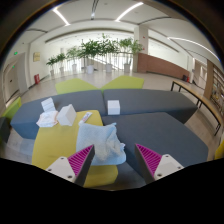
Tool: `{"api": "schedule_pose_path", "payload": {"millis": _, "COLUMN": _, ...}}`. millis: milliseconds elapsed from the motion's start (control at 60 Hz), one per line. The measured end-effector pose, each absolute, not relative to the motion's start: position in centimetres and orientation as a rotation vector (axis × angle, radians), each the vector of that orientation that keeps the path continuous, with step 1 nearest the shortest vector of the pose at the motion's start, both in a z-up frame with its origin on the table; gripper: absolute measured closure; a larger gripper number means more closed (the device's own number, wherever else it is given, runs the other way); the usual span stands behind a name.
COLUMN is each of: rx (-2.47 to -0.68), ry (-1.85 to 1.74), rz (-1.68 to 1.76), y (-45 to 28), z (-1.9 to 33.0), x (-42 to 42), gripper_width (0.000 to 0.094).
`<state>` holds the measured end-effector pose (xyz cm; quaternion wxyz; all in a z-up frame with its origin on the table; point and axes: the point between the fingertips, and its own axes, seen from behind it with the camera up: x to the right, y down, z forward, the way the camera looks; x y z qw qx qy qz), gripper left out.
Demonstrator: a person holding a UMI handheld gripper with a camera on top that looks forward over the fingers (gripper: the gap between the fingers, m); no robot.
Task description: Fold towel
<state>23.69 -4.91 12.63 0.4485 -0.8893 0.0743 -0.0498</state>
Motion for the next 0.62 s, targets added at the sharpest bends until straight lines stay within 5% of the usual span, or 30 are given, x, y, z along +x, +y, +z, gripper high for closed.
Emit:
{"api": "schedule_pose_path", "payload": {"millis": 167, "rx": -2.121, "ry": 0.09, "rz": -0.118, "y": -11.2, "z": 19.2, "x": 18.6, "gripper_width": 0.01}}
{"api": "schedule_pose_path", "payload": {"millis": 333, "rx": -2.068, "ry": -0.012, "rz": -0.107, "y": -15.0, "z": 22.1, "x": 13.4, "gripper_width": 0.0092}}
{"api": "schedule_pose_path", "payload": {"millis": 617, "rx": -2.085, "ry": -0.089, "rz": -0.042, "y": -16.5, "z": 21.2, "x": 10.1, "gripper_width": 0.0091}}
